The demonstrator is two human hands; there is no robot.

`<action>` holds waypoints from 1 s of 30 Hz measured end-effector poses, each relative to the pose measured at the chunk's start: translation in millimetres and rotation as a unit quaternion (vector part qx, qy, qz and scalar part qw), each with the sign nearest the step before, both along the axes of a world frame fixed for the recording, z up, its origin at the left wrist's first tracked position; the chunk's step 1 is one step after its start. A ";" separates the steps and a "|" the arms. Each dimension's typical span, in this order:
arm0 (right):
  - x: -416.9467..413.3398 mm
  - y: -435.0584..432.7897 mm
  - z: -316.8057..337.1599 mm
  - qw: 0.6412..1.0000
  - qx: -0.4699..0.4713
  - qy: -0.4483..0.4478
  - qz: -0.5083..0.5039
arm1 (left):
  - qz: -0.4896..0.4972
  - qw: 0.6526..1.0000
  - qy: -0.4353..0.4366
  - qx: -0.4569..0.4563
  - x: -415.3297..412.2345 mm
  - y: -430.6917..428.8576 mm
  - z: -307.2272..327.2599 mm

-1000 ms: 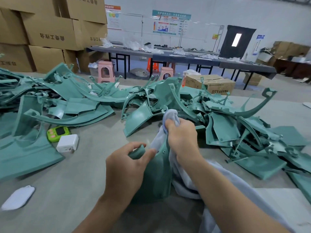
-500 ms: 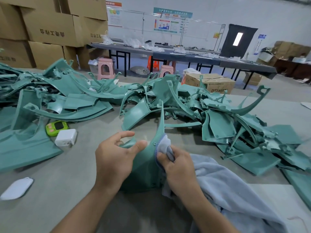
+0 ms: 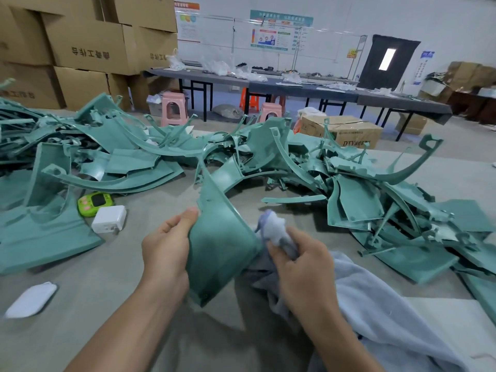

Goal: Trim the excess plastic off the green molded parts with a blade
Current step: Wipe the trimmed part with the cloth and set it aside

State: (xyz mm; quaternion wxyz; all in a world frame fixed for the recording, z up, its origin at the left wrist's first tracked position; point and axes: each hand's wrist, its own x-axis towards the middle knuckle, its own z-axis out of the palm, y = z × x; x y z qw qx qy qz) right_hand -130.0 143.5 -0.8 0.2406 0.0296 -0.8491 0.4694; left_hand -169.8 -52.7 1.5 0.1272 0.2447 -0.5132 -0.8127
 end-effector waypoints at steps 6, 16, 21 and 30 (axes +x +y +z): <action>6.1 -10.7 7.7 0.998 -0.002 0.034 -0.060 | -0.069 0.995 0.037 0.057 -5.0 2.0 2.6; 14.1 -47.6 -5.2 0.943 0.218 -0.075 0.241 | -0.089 0.993 0.072 0.035 10.1 25.9 0.0; 17.0 -41.2 -2.0 0.924 0.272 -0.066 0.259 | -0.067 0.995 0.059 0.043 4.3 21.6 -0.6; 7.7 -42.6 -5.3 0.928 0.241 -0.026 0.282 | -0.078 0.990 0.045 0.111 4.7 16.2 -4.8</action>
